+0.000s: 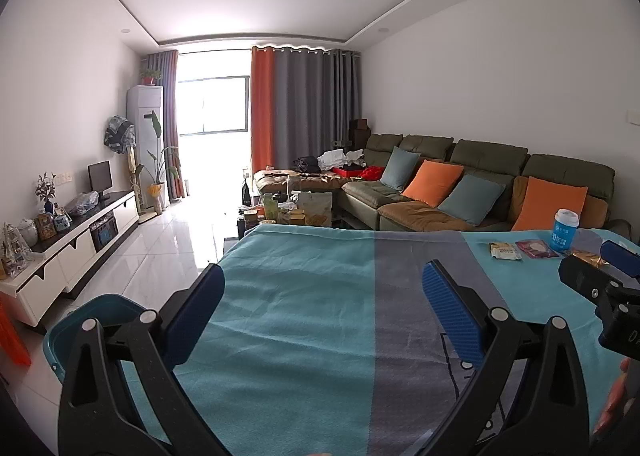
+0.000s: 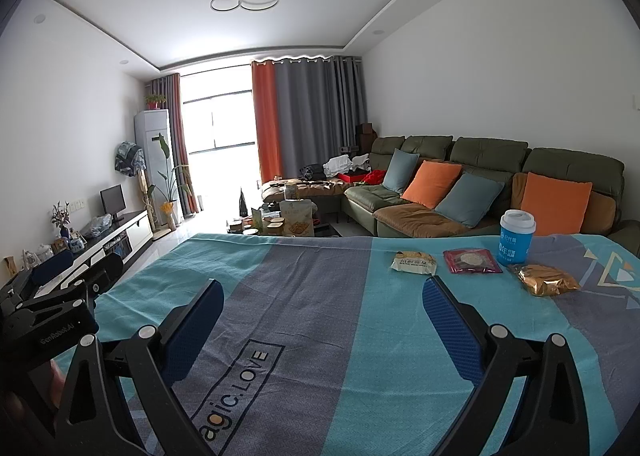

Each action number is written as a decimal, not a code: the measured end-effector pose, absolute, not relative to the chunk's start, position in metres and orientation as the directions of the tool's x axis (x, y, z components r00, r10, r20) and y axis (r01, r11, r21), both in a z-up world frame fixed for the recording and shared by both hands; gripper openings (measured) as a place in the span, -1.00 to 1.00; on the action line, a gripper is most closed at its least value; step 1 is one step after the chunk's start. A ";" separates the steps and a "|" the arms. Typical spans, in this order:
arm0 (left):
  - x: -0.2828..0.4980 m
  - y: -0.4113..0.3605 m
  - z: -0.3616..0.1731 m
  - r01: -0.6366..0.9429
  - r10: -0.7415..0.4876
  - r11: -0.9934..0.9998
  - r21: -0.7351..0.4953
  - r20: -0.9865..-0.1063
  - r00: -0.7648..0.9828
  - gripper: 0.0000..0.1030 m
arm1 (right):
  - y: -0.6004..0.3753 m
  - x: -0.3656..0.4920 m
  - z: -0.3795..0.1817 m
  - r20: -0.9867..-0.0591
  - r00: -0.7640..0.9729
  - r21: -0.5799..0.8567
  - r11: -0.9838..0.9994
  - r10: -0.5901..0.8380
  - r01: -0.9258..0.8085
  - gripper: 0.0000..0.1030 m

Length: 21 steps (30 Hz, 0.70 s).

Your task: Collect trash

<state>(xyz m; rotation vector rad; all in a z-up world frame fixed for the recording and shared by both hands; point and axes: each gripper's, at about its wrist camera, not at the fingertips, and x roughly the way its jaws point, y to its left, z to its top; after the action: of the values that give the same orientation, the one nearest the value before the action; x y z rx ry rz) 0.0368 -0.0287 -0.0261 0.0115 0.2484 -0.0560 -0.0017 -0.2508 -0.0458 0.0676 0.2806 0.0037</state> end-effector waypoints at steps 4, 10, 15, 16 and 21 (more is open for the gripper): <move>0.037 -0.028 -0.025 0.054 -0.051 0.999 0.006 -0.246 0.968 0.89 | -0.250 -0.002 -0.047 -0.280 0.960 0.068 0.998 0.015 0.004 0.87; 0.038 -0.027 -0.025 0.057 -0.054 0.998 0.004 -0.247 0.968 0.89 | -0.249 -0.002 -0.048 -0.281 0.960 0.071 0.997 0.015 0.005 0.87; 0.035 -0.036 -0.025 0.068 -0.059 0.997 0.031 -0.228 0.972 0.89 | -0.249 -0.002 -0.048 -0.280 0.960 0.073 0.997 0.016 0.005 0.87; 0.035 -0.037 -0.026 0.068 -0.059 0.997 0.034 -0.231 0.971 0.89 | -0.250 -0.001 -0.048 -0.280 0.960 0.072 0.997 0.016 0.004 0.87; 0.041 -0.037 -0.027 0.079 -0.070 0.997 0.022 -0.264 0.962 0.89 | -0.250 -0.001 -0.049 -0.282 0.959 0.074 0.997 0.016 0.005 0.87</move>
<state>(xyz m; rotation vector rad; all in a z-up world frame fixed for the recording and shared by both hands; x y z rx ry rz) 0.0406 -0.0366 -0.0273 0.0323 0.2662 -0.0755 -0.0014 -0.2498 -0.0490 0.0746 0.2865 0.0059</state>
